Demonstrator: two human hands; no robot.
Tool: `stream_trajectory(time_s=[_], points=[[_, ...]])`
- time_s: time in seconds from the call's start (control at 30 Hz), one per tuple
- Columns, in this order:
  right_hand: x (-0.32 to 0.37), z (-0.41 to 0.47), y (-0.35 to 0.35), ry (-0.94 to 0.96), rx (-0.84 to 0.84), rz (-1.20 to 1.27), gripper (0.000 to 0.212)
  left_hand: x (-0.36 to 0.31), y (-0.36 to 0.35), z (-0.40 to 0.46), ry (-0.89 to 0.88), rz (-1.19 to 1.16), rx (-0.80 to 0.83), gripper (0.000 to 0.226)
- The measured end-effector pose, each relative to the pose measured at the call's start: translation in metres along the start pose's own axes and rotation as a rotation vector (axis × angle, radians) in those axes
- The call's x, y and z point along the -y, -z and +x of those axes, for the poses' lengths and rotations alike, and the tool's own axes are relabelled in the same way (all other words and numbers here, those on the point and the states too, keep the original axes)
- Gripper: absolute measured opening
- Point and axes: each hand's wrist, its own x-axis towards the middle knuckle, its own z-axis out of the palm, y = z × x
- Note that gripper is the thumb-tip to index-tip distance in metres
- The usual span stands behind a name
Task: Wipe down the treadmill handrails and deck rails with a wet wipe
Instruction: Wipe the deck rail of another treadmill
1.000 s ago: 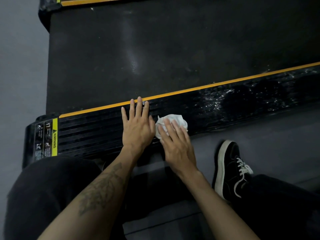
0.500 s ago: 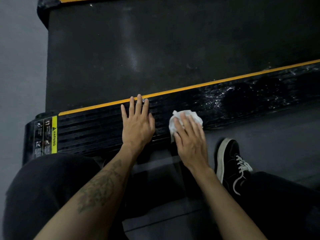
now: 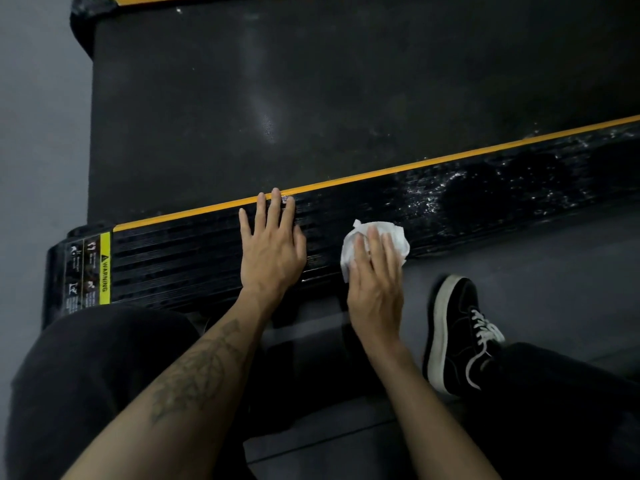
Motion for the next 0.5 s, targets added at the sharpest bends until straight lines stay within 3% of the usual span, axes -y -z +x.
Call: stream_trajectory(time_s=[0.2, 0.43, 0.5], points=[[-0.006, -0.005, -0.003, 0.363, 0.143, 0.013, 0.049, -0.002, -0.001, -0.001, -0.051, 0.003, -0.012, 0.055], [-0.015, 0.004, 0.006, 0.01, 0.058, 0.023, 0.045, -0.018, 0.001, 0.005, 0.041, -0.02, 0.007, 0.052], [0.0, -0.001, 0.002, 0.069, 0.069, 0.028, 0.049, -0.032, 0.0, 0.007, 0.089, -0.048, -0.003, 0.052]])
